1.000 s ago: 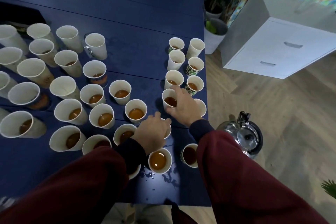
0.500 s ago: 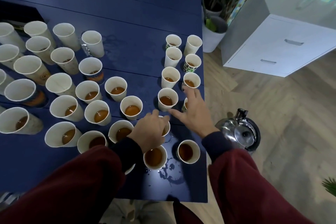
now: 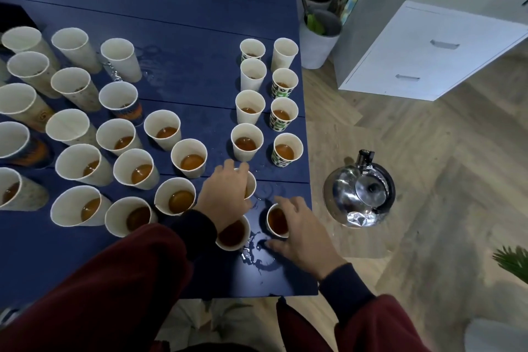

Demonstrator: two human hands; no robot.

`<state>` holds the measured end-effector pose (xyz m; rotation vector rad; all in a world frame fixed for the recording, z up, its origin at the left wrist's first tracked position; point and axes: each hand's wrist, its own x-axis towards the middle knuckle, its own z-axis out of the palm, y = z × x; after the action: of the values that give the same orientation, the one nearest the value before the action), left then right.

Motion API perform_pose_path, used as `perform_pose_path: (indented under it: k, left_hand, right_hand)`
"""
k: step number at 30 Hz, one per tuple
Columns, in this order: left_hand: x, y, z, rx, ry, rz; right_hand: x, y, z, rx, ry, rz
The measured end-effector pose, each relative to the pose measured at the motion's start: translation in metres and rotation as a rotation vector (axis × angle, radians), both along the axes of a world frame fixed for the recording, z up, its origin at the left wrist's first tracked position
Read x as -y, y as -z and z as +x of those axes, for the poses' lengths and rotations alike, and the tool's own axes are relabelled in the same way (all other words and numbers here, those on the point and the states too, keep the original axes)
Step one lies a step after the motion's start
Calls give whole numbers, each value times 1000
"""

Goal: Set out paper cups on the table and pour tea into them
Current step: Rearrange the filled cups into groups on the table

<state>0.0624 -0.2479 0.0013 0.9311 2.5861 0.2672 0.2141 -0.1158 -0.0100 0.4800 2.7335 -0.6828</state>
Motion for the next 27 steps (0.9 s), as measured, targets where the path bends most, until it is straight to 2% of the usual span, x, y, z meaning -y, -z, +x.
perform_pose_path:
  k: [6, 14, 27]
  left_hand:
    - [-3, 3, 2, 2, -11, 14]
    - [-5, 10, 3, -19, -2, 24]
    - [-4, 11, 5, -43, -6, 5]
  right_hand:
    - [-5, -2, -17, -10, 39, 105]
    - [-22, -3, -44, -92, 201, 100]
    - [-28, 5, -46, -80, 195, 62]
